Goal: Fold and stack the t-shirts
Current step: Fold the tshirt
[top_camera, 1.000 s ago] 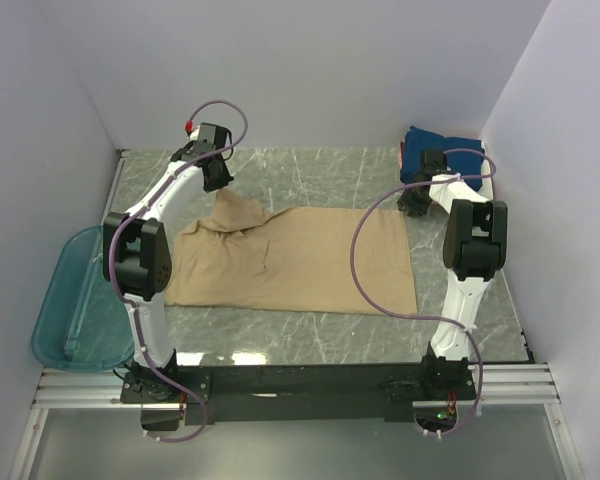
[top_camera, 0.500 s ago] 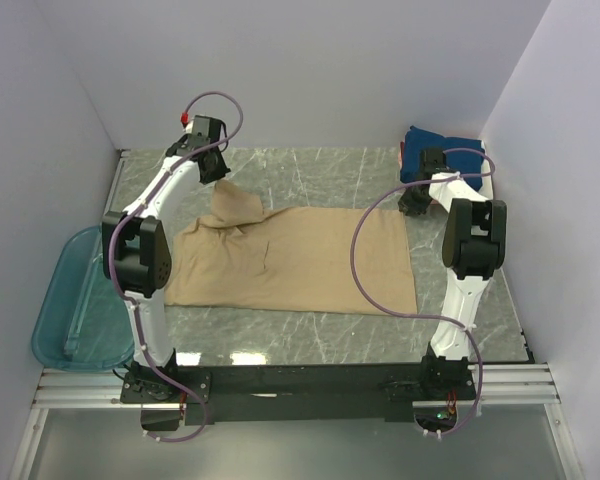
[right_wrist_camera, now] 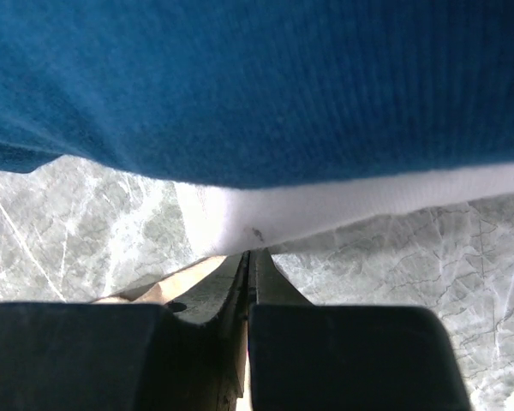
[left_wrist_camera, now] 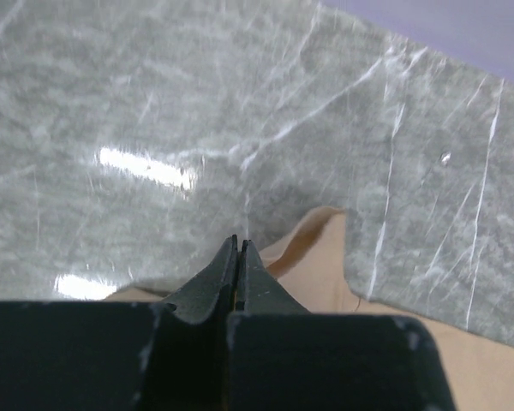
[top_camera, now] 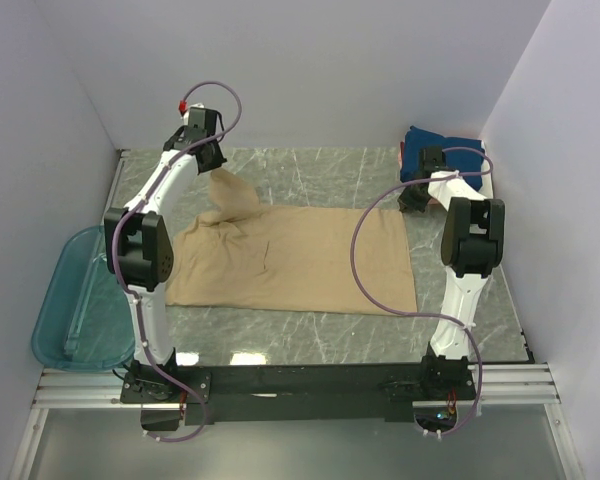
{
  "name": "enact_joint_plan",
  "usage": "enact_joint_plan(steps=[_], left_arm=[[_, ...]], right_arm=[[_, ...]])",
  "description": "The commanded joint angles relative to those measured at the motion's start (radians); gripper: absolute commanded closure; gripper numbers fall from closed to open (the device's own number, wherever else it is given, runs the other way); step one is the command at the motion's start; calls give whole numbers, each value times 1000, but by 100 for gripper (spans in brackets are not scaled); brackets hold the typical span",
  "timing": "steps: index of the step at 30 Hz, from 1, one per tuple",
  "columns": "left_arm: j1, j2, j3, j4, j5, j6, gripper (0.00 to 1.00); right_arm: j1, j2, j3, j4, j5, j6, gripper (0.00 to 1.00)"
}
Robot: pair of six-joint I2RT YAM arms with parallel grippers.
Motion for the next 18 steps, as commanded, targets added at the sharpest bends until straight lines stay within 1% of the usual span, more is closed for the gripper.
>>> enact_joint_plan(steps=[1, 9, 18], left_arm=[[7, 13, 72, 88, -25, 60, 99], [7, 52, 88, 178, 6, 144, 100], [7, 84, 92, 261, 41, 166, 100]], right_arm=[[3, -24, 10, 4, -3, 2, 100], [-2, -109, -68, 58, -9, 20, 100], [-17, -182, -136, 87, 3, 25, 100]])
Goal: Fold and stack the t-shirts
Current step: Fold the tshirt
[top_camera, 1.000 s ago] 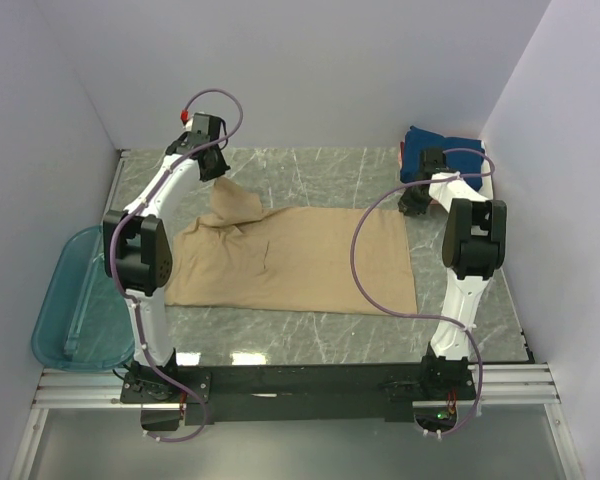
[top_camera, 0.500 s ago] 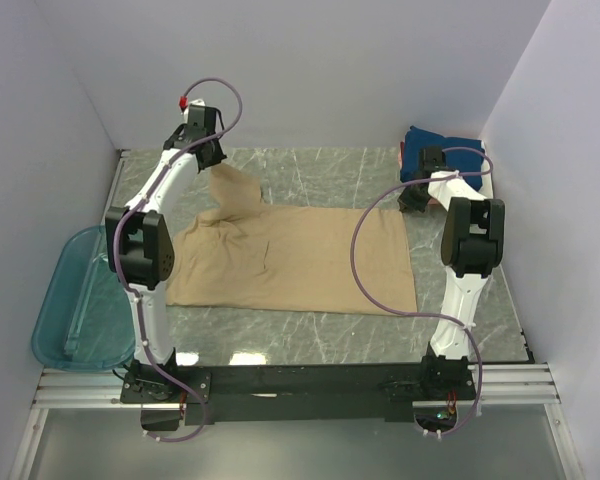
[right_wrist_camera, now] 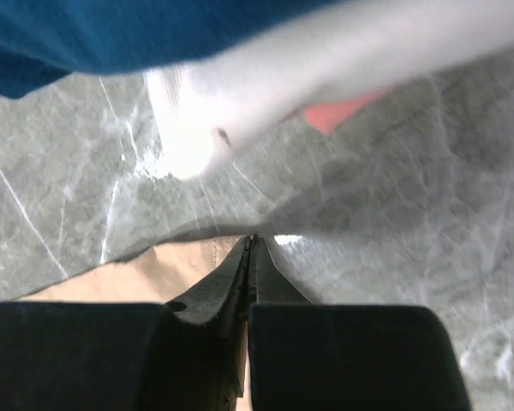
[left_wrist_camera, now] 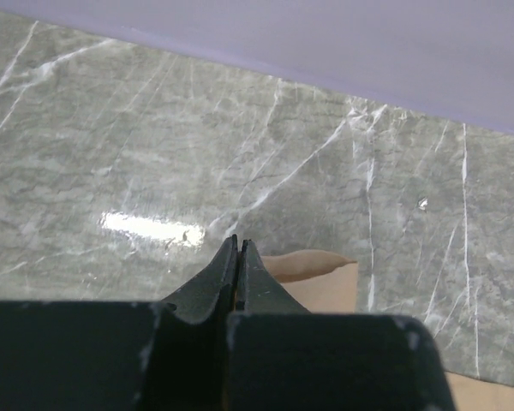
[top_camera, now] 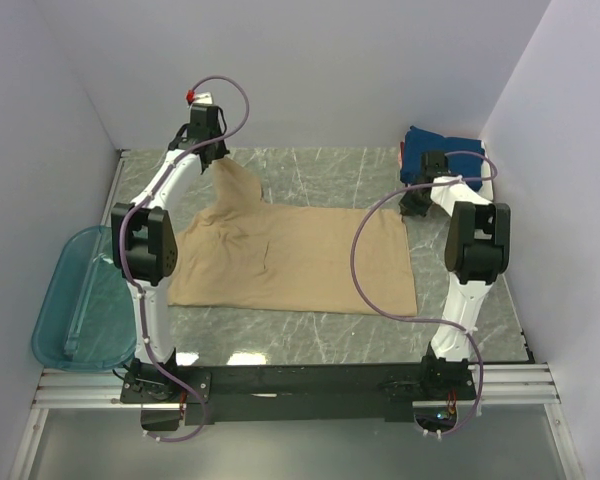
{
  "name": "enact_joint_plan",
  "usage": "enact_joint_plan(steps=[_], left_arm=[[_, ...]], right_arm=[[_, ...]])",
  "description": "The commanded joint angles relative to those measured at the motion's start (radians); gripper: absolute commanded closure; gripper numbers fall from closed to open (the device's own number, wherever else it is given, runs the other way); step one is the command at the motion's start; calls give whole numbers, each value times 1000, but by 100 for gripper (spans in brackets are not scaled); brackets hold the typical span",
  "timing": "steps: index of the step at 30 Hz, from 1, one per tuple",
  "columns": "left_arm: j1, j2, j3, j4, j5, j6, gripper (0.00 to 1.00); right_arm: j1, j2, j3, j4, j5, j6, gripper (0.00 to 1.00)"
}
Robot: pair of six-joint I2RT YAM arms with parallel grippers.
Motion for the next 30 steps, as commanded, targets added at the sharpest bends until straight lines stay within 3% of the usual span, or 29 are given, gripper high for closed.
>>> enact_joint_plan(steps=[1, 9, 15, 30], left_arm=[[3, 14, 43, 77, 25, 24, 100], [10, 3, 13, 128, -3, 35, 100], [15, -5, 6, 163, 70, 41, 99], [15, -34, -13, 108, 106, 5, 100]], right_arm=[[-16, -104, -25, 44, 9, 12, 100], [-20, -145, -59, 92, -3, 19, 100], [-23, -168, -82, 104, -3, 24, 100], [-30, -328, -234, 179, -10, 59, 100]])
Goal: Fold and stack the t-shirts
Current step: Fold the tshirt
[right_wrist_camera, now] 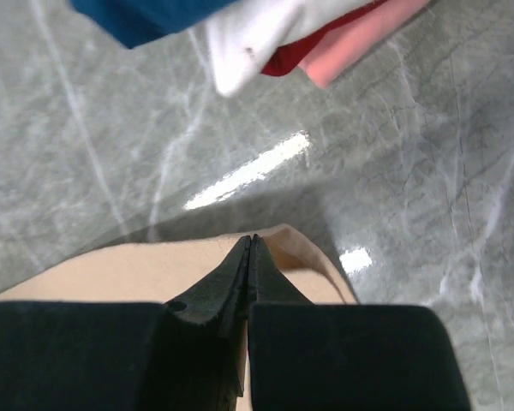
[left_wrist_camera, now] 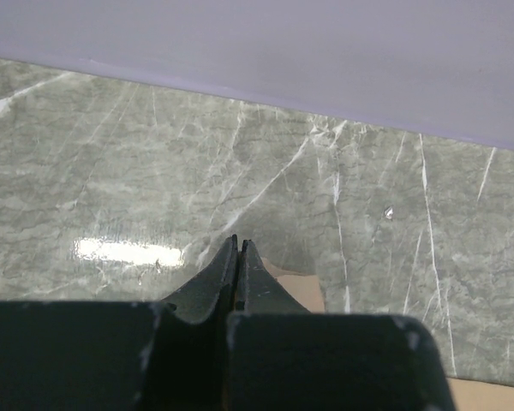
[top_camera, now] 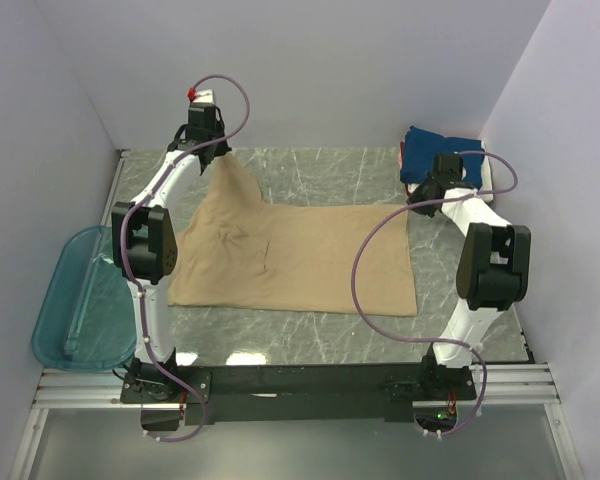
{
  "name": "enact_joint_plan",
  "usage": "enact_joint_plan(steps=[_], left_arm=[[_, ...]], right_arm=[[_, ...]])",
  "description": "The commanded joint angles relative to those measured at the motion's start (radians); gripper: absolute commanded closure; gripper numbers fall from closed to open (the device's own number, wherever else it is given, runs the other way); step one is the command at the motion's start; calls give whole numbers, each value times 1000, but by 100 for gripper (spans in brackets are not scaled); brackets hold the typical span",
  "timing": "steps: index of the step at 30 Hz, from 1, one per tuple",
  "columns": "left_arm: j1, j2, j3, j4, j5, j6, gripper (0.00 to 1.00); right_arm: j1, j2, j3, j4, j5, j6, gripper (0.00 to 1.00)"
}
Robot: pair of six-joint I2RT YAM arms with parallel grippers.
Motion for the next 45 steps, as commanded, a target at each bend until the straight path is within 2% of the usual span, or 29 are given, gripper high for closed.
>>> enact_joint_plan(steps=[1, 8, 15, 27, 45], left_arm=[[3, -57, -24, 7, 5, -26, 100], [3, -148, -118, -49, -61, -97, 100], [1, -326, -280, -104, -122, -225, 100], [1, -594, -608, -190, -90, -409, 100], [17, -880, -875, -263, -116, -482, 100]], right_arm=[[-11, -94, -32, 57, 2, 19, 100], [-13, -174, -119, 68, 9, 29, 100], [-19, -243, -187, 68, -12, 42, 100], [-29, -386, -336, 43, -13, 43, 100], [-69, -495, -532, 37, -30, 54, 100]])
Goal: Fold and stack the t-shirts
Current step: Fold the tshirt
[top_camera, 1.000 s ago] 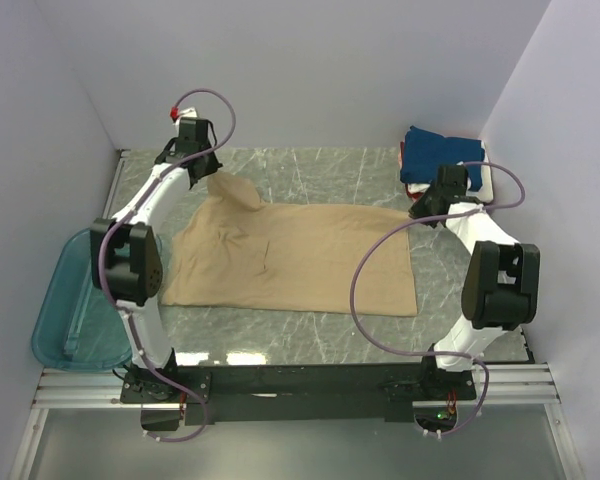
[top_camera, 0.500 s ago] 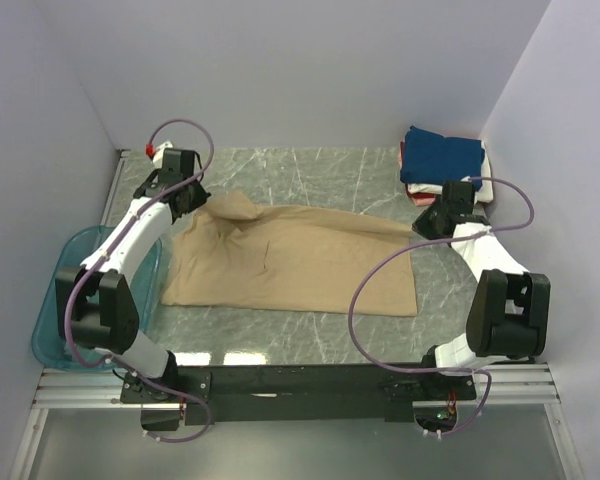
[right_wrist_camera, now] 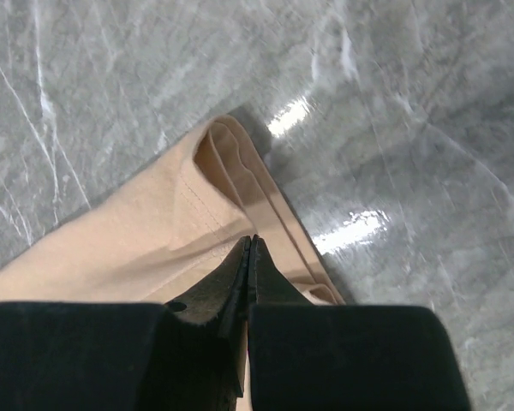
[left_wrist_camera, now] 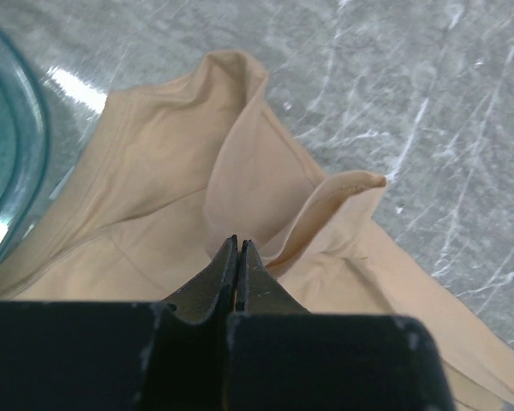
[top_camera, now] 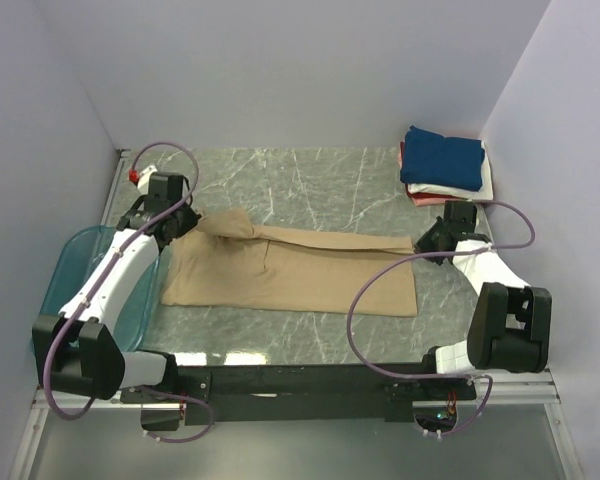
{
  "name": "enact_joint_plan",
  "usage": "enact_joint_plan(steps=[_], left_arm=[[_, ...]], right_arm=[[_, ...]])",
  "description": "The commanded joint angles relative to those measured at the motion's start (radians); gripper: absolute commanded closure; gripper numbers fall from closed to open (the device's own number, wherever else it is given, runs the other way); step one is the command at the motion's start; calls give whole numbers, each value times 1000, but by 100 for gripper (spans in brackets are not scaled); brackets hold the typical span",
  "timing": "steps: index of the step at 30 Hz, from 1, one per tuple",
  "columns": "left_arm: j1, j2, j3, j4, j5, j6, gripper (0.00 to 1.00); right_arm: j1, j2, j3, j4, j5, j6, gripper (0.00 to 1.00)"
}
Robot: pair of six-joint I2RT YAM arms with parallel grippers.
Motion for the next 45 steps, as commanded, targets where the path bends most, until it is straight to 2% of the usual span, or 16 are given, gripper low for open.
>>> enact_joint_plan(steps=[1, 17, 29, 37, 45], left_arm=[[15, -50, -44, -11, -15, -13, 99], [66, -172, -174, 8, 31, -3, 100], [68, -237, -326, 63, 80, -65, 100], [69, -274, -361, 52, 71, -78, 100], [69, -320, -322, 9, 51, -68, 100]], right_arm=[[-13, -69, -36, 16, 8, 8, 100], [-22, -158, -142, 27, 4, 10, 100], [-24, -194, -209, 43, -12, 2, 100], [-25, -201, -228, 48, -30, 3, 100], [-29, -261, -200, 5, -18, 3, 100]])
